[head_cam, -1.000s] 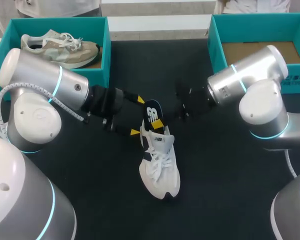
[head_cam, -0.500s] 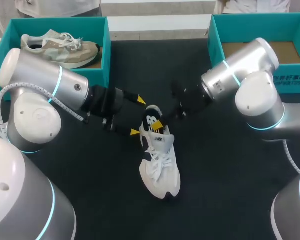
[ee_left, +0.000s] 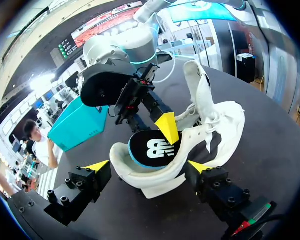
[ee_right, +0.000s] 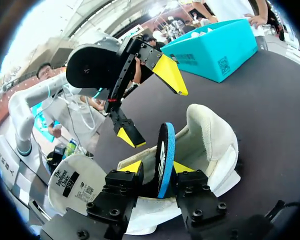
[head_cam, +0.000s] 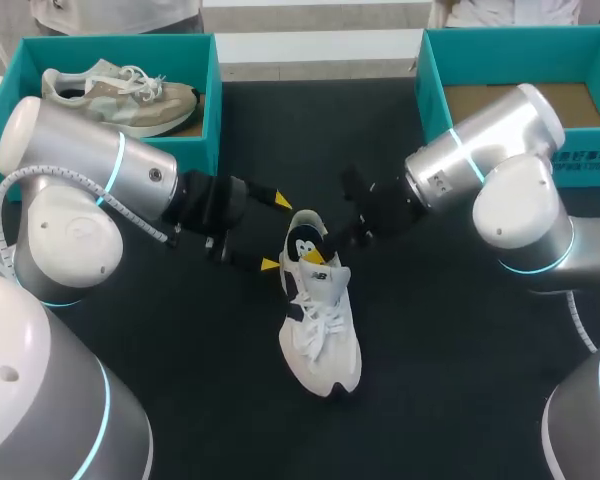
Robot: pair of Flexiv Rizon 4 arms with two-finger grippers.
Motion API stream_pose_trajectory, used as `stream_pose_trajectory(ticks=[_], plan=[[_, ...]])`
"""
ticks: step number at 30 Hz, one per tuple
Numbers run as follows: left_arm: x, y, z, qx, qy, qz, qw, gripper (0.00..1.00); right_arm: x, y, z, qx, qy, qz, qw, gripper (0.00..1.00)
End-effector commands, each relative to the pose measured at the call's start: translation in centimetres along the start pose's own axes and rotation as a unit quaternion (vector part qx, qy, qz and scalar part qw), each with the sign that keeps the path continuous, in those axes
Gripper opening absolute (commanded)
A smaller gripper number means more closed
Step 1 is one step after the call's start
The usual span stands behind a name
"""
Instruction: Take the shoe out of the shoebox, open the shoe tongue, remove and reinsert the insole, then place the shoe into the shoebox
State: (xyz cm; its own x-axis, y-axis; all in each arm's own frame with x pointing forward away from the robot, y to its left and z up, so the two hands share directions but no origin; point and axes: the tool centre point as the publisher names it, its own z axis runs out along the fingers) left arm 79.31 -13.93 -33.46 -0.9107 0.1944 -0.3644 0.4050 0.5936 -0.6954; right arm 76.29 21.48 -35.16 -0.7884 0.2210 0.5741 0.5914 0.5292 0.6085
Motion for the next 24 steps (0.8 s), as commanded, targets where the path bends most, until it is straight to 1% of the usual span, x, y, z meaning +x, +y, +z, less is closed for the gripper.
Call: stream_pose_trajectory(ticks=[1,6,9,12,14,18,20,23,24], plan=[[0.0,-0.1,0.1,-0.002,0.001,0.0,1.0,1.0,0.1,0.8,-0.6,0.003,-0.006,-0.007,1.0,0.4],[0.0,-0.1,0.1,-0.002,0.001,0.0,1.0,1.0,0.3,2.2,-1.2,-0.003,-0.013,-0.029,1.0,0.4],[0.0,-0.1,0.1,-0.002,0.001,0.0,1.0,1.0,-0.1,3.1,-1.0,-0.009,-0.009,-0.043,0.999,0.4],[0.0,-0.1,0.1,-0.002,0.001,0.0,1.0,1.0,-0.3,4.2,-0.7,-0.006,-0.003,-0.058,0.998,0.39],[0.0,-0.1,0.1,-0.002,0.001,0.0,1.0,1.0,-0.1,5.0,-1.0,-0.002,-0.009,-0.07,0.997,0.4],[0.0,-0.1,0.1,-0.002,0.001,0.0,1.0,1.0,0.8,6.3,-3.3,-0.01,-0.04,-0.092,0.995,0.42],[0.0,-0.1,0.1,-0.002,0.001,0.0,1.0,1.0,1.4,6.5,-4.7,-0.033,-0.052,-0.101,0.993,0.43],[0.0,-0.1,0.1,-0.002,0.001,0.0,1.0,1.0,2.0,5.8,-6.3,-0.028,-0.087,-0.088,0.992,0.43],[0.0,-0.1,0.1,-0.002,0.001,0.0,1.0,1.0,2.1,5.4,-6.8,-0.035,-0.097,-0.083,0.991,0.42]])
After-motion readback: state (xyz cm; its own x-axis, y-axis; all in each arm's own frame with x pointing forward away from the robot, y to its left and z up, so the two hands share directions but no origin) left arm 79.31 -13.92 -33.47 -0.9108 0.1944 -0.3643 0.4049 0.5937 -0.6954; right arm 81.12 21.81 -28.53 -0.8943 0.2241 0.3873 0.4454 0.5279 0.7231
